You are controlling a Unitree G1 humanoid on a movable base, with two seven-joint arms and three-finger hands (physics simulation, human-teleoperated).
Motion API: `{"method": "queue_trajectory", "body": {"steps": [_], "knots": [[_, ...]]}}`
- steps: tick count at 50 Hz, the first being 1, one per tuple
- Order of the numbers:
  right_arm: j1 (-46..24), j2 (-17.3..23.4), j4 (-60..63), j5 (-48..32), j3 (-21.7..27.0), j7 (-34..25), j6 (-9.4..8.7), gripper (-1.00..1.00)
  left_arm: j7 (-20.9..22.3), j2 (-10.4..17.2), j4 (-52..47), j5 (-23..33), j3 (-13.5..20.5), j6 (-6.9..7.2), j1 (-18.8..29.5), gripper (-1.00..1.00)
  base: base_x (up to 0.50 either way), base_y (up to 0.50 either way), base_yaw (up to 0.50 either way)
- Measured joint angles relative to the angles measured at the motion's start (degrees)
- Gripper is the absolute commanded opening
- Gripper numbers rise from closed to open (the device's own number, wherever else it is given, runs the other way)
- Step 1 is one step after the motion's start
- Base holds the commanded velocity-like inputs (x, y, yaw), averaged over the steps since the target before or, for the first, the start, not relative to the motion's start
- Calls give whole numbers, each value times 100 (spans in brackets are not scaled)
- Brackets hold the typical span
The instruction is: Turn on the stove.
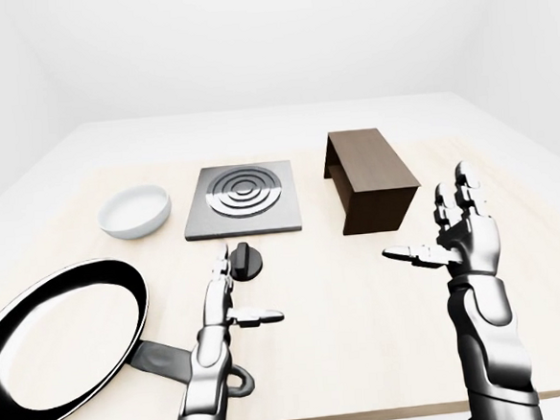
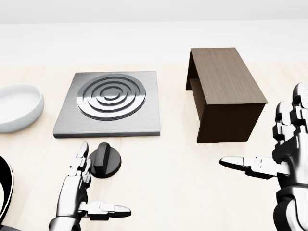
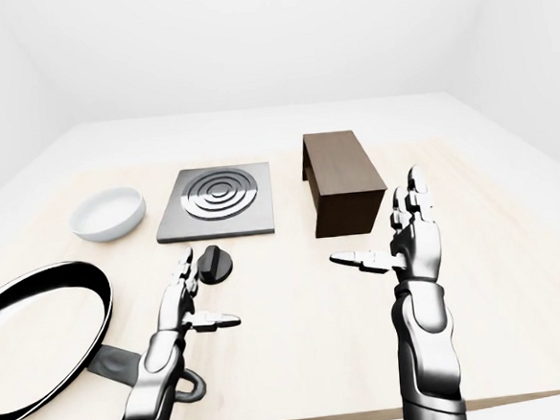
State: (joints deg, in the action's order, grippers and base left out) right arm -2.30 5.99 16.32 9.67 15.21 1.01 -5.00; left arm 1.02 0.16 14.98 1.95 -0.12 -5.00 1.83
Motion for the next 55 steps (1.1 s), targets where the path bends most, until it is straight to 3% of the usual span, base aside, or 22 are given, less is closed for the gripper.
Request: {"method": "queue_trajectory", "body": {"steps": [43, 55], "knots": [[-2, 1, -122, -41, -25, -12, 0, 100, -17, -161, -70, 269, -402, 0, -306, 100, 0, 0, 0], [4, 1, -99, -30, -16, -20, 0, 100, -73, -191, 575, 324, -349, 0, 247, 100, 0, 0, 0]]}}
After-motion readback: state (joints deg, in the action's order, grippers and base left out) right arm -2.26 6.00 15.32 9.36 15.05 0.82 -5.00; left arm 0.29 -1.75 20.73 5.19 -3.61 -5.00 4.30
